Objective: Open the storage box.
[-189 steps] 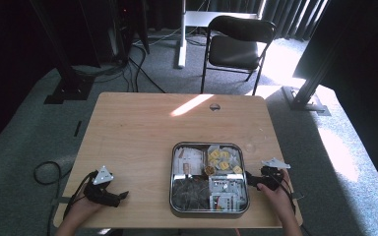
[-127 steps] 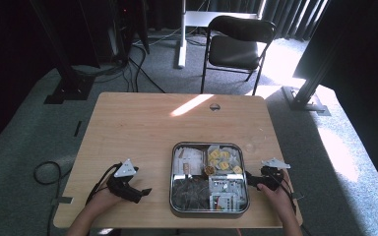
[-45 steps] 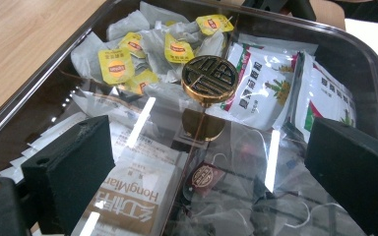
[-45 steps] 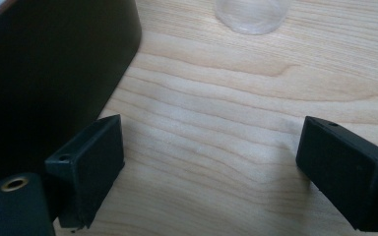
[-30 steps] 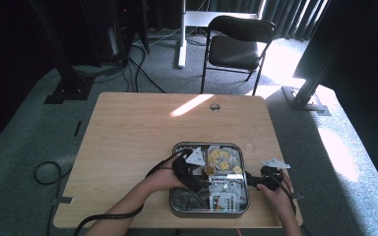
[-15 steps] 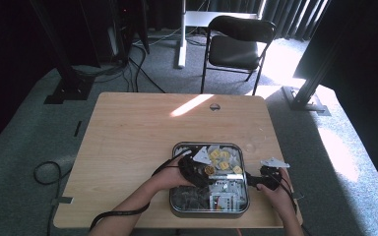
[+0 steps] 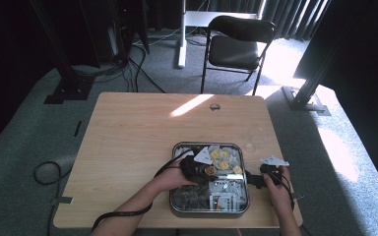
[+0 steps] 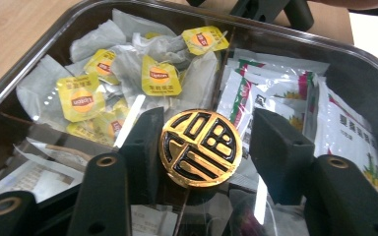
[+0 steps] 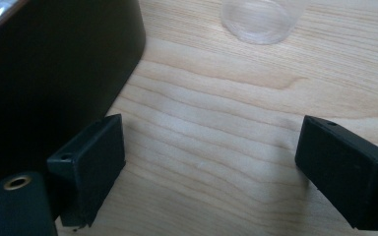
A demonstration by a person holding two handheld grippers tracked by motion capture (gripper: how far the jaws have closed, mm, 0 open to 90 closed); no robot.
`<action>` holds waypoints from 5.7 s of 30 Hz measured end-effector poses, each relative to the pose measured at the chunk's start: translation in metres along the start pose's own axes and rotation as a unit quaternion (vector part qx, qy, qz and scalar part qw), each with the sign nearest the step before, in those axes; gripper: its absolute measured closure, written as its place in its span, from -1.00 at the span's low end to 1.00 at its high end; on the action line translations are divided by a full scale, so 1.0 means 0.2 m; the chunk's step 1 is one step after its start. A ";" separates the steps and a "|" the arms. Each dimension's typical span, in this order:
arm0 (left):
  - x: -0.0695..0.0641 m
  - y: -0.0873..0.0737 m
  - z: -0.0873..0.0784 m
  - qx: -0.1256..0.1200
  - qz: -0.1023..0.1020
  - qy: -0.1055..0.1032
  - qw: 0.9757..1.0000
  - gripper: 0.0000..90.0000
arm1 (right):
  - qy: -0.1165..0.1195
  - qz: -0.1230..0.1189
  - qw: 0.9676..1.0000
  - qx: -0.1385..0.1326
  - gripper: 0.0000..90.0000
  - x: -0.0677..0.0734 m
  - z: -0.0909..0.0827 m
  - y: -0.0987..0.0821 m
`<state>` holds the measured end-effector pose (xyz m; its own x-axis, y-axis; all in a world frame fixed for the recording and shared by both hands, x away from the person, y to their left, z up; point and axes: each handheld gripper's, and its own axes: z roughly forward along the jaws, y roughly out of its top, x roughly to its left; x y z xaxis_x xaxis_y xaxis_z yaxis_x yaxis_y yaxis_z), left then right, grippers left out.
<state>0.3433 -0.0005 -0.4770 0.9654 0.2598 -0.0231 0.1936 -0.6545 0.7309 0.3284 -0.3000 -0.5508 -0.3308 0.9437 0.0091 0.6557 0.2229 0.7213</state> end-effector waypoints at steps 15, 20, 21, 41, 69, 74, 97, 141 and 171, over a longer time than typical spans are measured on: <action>0.00 0.01 -0.01 0.004 0.002 0.015 1.000 0.31 | 0.001 0.000 1.000 0.000 -0.76 0.00 0.00 0.00; -0.01 0.03 -0.05 0.003 0.012 0.016 1.000 0.32 | 0.001 0.000 1.000 0.000 -0.76 0.00 0.00 0.00; -0.01 0.03 -0.06 -0.002 0.012 0.020 1.000 0.32 | 0.001 0.000 1.000 0.000 -0.76 0.00 0.00 0.00; 0.06 0.01 -0.24 0.003 0.001 0.048 0.999 0.32 | 0.002 -0.002 1.000 -0.001 -0.76 0.00 0.00 0.00; 0.20 -0.22 -0.50 -0.004 -0.047 0.089 0.995 0.32 | 0.003 -0.001 1.000 0.000 -0.76 0.00 0.00 0.00; 0.24 -0.27 -0.54 -0.005 -0.059 0.100 0.993 0.32 | 0.003 -0.002 1.000 0.000 -0.76 0.00 0.00 0.00; 0.37 -0.53 -0.80 -0.003 -0.118 0.153 0.981 0.31 | 0.003 -0.002 1.000 0.000 -0.76 0.00 0.00 0.00; 0.57 -0.90 -0.73 -0.005 -0.221 0.243 0.944 0.31 | 0.003 -0.002 1.000 0.000 -0.76 0.00 0.00 0.00; 0.73 -0.93 -0.65 0.006 -0.242 0.258 0.936 0.31 | 0.003 -0.002 1.000 0.000 -0.76 0.00 0.00 0.00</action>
<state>0.4259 0.2511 -0.5277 0.5528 0.8332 -0.0148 0.5906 -0.3792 0.7124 0.3293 -0.3003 -0.5508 -0.3363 0.9417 0.0103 0.6540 0.2257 0.7220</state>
